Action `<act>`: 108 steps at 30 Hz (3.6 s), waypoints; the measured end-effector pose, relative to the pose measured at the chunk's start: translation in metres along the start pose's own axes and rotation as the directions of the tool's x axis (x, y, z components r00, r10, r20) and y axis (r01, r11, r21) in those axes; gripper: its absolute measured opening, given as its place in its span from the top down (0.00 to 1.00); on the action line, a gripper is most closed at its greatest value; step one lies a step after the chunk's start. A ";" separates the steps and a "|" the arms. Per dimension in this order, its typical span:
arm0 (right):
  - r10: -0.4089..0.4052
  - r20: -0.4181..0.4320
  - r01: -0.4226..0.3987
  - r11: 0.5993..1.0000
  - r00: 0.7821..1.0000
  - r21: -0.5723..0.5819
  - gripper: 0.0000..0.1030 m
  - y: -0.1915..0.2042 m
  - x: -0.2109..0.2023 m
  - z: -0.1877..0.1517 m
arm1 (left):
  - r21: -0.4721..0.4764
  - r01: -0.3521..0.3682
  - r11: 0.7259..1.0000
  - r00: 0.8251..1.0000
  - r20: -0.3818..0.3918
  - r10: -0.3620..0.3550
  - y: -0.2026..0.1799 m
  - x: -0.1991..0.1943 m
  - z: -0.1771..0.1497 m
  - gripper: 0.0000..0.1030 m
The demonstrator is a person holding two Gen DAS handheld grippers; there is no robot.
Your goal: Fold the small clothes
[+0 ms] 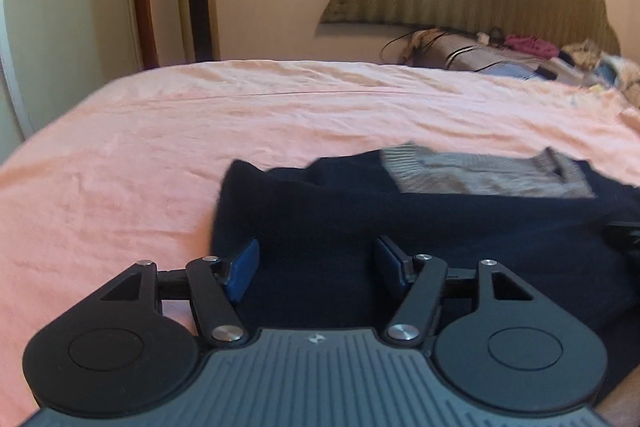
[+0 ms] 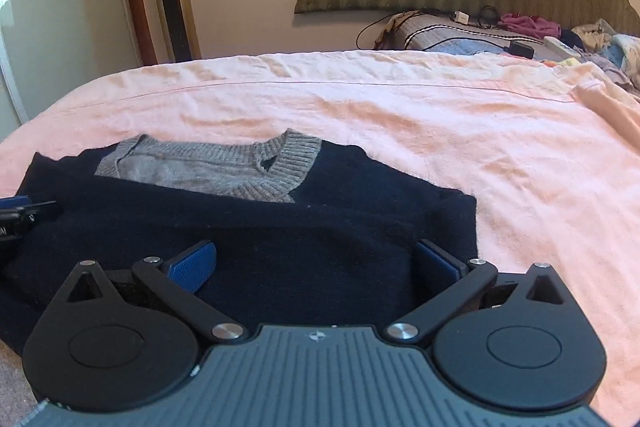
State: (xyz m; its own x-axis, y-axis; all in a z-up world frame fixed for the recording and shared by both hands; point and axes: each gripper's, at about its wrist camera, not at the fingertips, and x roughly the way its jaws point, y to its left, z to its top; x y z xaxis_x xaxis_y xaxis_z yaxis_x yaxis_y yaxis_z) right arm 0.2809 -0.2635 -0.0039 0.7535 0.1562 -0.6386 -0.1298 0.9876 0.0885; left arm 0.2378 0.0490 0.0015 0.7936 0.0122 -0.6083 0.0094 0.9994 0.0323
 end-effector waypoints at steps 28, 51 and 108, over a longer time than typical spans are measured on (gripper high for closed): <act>0.032 -0.057 -0.035 0.998 0.998 -0.053 0.01 0.013 -0.175 -0.099 | -0.043 0.185 0.982 0.982 -0.018 -0.186 0.033 -0.184 -0.121 0.33; 0.053 -0.058 -0.044 0.988 0.997 0.146 0.90 -0.051 -0.194 -0.127 | -0.213 0.154 0.965 0.983 -0.067 -0.172 0.077 -0.193 -0.142 0.94; 0.335 -0.196 -0.238 0.887 0.922 0.396 0.93 -0.094 -0.324 -0.221 | -0.367 0.338 0.867 0.902 -0.136 -0.410 0.090 -0.294 -0.223 0.94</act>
State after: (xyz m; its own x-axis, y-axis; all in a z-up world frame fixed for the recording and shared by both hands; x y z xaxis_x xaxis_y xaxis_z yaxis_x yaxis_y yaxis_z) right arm -0.0932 -0.4104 0.0260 0.5246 0.4713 -0.7089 -0.0392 0.8452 0.5329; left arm -0.1300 0.1422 0.0061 0.6296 -0.3942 -0.6695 0.0537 0.8818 -0.4686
